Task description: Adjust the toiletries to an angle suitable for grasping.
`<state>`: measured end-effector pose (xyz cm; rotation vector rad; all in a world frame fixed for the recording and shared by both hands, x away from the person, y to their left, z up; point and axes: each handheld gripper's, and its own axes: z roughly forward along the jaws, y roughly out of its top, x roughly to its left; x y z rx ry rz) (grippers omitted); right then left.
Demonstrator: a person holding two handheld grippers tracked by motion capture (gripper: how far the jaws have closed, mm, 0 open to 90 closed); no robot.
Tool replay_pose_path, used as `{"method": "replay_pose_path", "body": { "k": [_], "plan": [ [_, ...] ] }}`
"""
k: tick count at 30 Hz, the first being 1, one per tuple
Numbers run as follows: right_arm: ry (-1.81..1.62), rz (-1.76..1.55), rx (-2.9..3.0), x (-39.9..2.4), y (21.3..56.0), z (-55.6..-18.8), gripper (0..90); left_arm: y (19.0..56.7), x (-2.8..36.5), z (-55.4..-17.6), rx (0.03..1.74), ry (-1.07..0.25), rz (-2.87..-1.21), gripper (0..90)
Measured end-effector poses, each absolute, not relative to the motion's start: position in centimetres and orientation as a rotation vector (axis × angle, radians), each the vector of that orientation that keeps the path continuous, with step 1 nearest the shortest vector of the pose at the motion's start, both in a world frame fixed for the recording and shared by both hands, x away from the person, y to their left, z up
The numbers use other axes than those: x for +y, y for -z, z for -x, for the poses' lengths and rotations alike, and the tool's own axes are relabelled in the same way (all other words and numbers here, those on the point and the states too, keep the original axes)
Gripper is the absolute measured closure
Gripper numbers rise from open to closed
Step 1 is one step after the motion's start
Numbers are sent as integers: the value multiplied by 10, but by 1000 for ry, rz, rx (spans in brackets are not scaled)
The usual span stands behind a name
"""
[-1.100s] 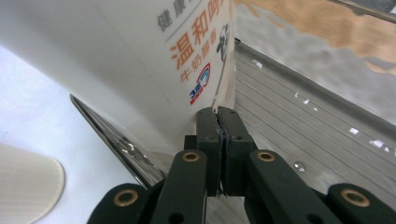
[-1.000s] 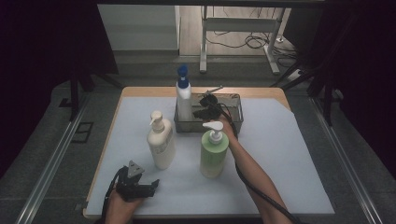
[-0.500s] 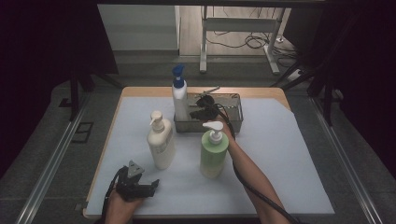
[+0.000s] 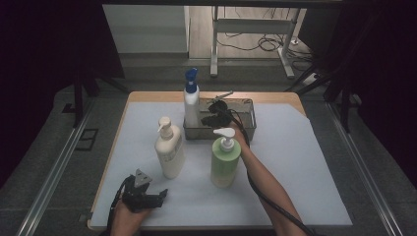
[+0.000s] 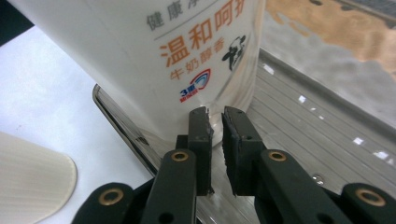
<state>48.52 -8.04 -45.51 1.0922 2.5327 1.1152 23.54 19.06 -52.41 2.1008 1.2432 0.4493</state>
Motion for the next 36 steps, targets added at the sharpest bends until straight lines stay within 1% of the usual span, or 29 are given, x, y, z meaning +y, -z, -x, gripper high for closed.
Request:
{"method": "replay_pose_path", "body": {
  "k": [3, 9, 19, 23, 26, 36],
  "plan": [
    [-1106, -1081, 2528, -83, 454, -484, 761, 524, 191, -235, 1243, -449, -2101, 107],
    [-1092, -1070, 2496, -91, 450, -478, 596, 524, 191, -235, 1243, -450, -2102, 107],
    [-1116, -1053, 2474, -104, 439, -467, 362, 524, 191, -235, 1242, -451, -2103, 107],
    [-1112, -1032, 2472, -110, 435, -463, 306, 524, 191, -235, 1242, -450, -2103, 107],
    [-1114, -1018, 2457, -116, 433, -459, 281, 524, 191, -235, 1242, -450, -2102, 107],
    [-1143, -996, 2443, -138, 426, -444, 233, 524, 191, -235, 1242, -450, -2103, 107]
  ]
}}
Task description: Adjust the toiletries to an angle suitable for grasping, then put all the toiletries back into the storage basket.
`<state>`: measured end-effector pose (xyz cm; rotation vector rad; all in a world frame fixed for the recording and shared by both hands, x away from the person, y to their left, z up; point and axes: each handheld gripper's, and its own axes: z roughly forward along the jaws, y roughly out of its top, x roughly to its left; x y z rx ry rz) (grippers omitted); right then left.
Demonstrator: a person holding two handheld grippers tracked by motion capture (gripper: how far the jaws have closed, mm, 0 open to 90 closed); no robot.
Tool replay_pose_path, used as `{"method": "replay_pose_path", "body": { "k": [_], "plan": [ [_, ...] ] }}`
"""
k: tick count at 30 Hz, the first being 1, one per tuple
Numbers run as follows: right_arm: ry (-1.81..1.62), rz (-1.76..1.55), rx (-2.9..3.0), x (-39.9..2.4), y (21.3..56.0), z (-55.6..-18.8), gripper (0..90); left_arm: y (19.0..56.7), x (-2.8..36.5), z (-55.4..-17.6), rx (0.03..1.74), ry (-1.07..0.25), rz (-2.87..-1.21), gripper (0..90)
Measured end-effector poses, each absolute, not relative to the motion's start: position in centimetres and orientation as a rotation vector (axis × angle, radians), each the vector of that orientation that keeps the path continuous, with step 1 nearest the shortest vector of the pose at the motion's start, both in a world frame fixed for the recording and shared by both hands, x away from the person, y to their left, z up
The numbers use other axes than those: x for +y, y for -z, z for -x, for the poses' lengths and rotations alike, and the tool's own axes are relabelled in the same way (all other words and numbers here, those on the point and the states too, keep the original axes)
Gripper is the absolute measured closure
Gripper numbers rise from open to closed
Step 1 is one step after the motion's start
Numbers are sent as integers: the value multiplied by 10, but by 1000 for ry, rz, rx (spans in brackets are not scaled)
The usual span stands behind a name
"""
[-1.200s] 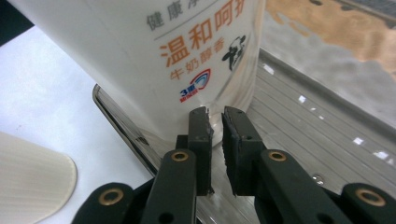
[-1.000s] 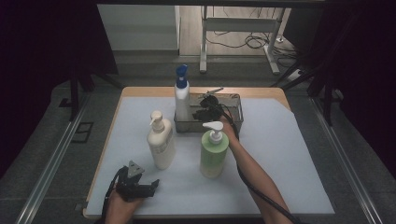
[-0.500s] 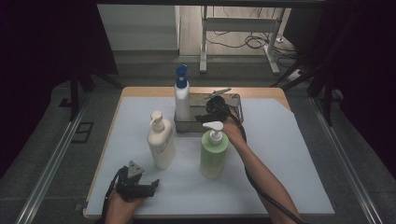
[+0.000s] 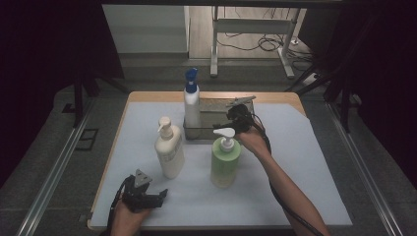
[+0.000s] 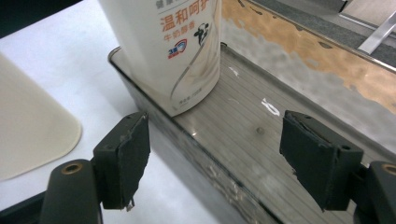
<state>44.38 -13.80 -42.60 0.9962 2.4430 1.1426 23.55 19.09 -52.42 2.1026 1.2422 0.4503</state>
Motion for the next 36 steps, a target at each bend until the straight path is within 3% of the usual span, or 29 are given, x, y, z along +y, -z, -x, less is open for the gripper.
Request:
{"method": "replay_pose_path", "body": {
  "k": [36],
  "plan": [
    [-1109, -977, 2416, -203, 424, -389, 153, 524, 191, -235, 1243, -451, -2101, 107]
  ]
}}
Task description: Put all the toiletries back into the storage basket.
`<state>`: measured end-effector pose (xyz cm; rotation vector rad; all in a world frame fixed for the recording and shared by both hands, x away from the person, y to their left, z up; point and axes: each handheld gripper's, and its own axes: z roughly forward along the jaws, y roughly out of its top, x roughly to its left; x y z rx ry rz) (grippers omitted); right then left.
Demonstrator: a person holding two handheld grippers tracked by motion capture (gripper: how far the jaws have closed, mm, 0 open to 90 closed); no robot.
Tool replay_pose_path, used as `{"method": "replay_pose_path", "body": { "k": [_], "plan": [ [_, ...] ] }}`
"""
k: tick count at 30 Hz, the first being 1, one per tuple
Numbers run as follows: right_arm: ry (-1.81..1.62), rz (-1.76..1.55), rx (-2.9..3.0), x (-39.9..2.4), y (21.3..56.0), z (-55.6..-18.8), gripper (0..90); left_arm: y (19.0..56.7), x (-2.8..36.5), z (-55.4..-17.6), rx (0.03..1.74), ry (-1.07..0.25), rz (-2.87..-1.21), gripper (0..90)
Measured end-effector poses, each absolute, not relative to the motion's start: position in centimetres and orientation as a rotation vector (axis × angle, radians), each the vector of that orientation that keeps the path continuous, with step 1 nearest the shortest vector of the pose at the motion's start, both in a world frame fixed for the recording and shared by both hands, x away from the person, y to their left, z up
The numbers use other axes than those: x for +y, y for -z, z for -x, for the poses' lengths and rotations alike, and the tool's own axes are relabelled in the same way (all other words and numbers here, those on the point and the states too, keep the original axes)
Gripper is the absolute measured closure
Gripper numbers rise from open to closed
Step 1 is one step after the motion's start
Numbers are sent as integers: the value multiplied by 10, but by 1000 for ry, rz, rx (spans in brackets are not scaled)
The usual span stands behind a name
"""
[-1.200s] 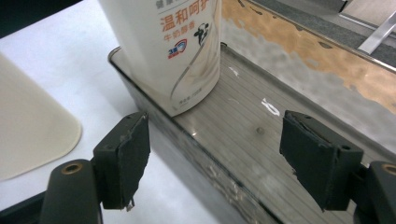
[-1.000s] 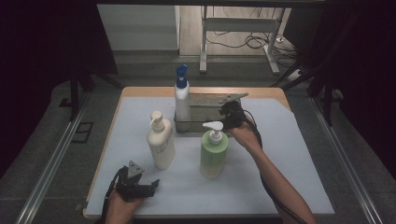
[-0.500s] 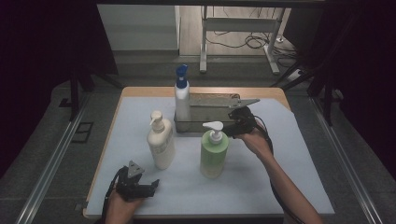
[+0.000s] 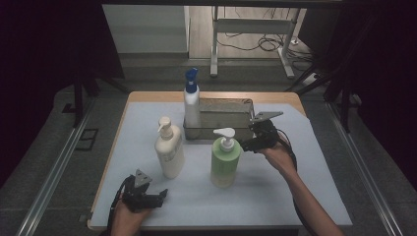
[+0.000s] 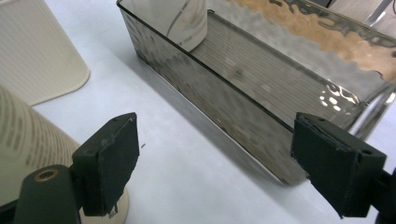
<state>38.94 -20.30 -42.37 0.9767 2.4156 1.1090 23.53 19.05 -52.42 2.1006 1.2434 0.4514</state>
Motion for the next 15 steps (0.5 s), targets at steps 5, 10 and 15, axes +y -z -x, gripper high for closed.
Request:
{"method": "replay_pose_path", "body": {
  "k": [5, 10, 15],
  "plan": [
    [-1091, -961, 2415, -213, 425, -382, 148, 524, 190, -235, 1244, -451, -2100, 107],
    [-1079, -948, 2430, -219, 427, -373, 136, 524, 191, -235, 1244, -451, -2100, 107],
    [-1072, -933, 2451, -226, 432, -364, 117, 524, 191, -235, 1244, -451, -2100, 107]
  ]
}}
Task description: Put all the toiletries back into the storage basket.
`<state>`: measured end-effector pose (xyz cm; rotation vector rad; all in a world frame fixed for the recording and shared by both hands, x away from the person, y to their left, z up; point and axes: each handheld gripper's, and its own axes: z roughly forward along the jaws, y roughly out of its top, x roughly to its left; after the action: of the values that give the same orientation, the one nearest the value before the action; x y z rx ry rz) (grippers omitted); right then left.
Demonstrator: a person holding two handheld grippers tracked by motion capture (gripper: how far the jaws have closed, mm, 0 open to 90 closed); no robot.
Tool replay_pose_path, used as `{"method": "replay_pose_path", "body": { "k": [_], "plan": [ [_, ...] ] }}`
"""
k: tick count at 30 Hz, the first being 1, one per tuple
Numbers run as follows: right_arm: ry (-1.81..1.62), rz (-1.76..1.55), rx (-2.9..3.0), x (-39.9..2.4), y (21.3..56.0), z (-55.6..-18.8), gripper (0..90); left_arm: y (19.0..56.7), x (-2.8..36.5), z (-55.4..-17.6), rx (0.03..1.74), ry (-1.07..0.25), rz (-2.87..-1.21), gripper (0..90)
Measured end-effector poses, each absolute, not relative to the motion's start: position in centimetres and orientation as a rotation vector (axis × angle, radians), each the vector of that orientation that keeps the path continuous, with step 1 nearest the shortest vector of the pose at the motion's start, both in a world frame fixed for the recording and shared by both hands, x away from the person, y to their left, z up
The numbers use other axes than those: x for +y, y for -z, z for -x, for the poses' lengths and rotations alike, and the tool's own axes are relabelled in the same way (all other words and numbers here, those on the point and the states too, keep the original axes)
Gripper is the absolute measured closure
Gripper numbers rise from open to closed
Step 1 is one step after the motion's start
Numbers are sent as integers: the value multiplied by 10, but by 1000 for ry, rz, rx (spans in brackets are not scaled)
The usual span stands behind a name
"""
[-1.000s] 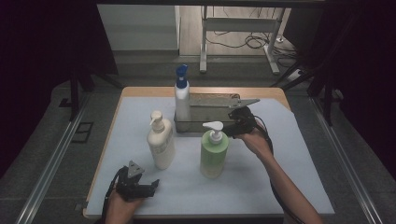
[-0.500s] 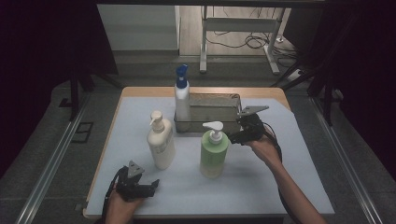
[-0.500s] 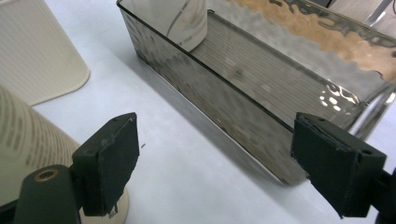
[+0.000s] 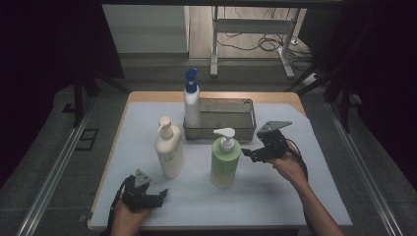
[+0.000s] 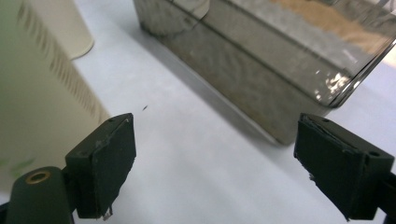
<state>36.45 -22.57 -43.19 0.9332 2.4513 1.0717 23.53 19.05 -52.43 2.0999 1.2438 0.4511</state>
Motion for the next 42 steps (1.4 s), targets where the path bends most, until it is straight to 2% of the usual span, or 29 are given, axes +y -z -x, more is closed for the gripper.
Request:
{"method": "replay_pose_path", "body": {
  "k": [2, 16, 21, 25, 42],
  "plan": [
    [-1073, -925, 2456, -229, 435, -361, 94, 524, 191, -235, 1244, -451, -2100, 107],
    [-1154, -963, 2516, -236, 448, -332, 115, 524, 191, -235, 1244, -451, -2100, 107],
    [-1163, -929, 2524, -234, 450, -323, 85, 524, 191, -235, 1243, -452, -2100, 107],
    [-1191, -896, 2538, -229, 449, -315, 57, 524, 191, -235, 1244, -451, -2100, 107],
    [-1262, -753, 2582, -191, 432, -304, 51, 524, 191, -235, 1241, -454, -2098, 107]
  ]
}}
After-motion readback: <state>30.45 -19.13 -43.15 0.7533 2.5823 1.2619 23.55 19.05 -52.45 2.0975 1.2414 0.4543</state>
